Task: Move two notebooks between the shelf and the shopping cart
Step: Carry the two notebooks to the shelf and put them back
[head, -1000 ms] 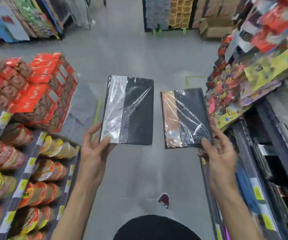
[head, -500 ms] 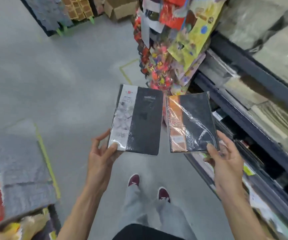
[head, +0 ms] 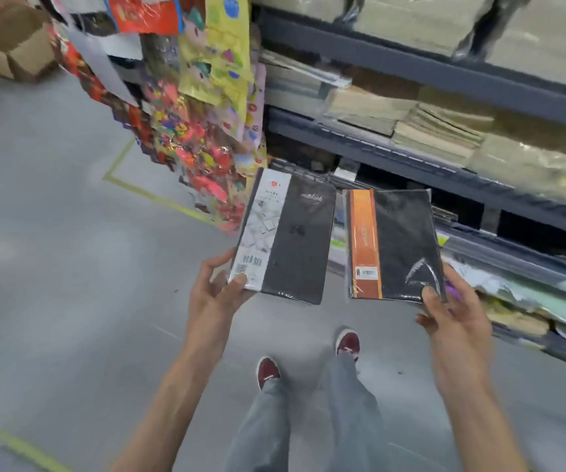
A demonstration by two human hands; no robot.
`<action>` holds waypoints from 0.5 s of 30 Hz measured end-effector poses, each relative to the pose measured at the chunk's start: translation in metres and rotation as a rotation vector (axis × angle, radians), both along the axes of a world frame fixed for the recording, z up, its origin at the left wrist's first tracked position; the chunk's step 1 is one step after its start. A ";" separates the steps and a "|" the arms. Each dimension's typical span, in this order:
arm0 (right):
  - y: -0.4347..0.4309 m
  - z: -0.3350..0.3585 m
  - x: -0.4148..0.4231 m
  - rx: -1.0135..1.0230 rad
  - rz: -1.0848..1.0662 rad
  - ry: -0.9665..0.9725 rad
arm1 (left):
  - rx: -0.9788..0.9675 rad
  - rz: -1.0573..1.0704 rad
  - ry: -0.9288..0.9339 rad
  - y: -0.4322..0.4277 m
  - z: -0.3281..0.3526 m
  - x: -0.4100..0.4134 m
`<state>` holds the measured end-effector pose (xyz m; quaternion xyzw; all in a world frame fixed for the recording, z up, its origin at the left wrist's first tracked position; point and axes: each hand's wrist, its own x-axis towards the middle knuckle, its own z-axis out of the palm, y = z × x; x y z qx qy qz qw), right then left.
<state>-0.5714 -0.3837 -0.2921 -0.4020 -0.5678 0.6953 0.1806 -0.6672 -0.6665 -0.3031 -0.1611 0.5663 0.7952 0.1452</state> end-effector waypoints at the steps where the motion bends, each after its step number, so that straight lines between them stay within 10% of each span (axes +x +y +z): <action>1: 0.003 -0.003 0.002 -0.004 -0.023 -0.001 | 0.013 -0.027 0.001 0.008 -0.004 -0.005; 15: 0.061 -0.081 -0.006 -0.027 -0.246 0.017 | 0.121 -0.160 0.048 0.085 -0.091 -0.057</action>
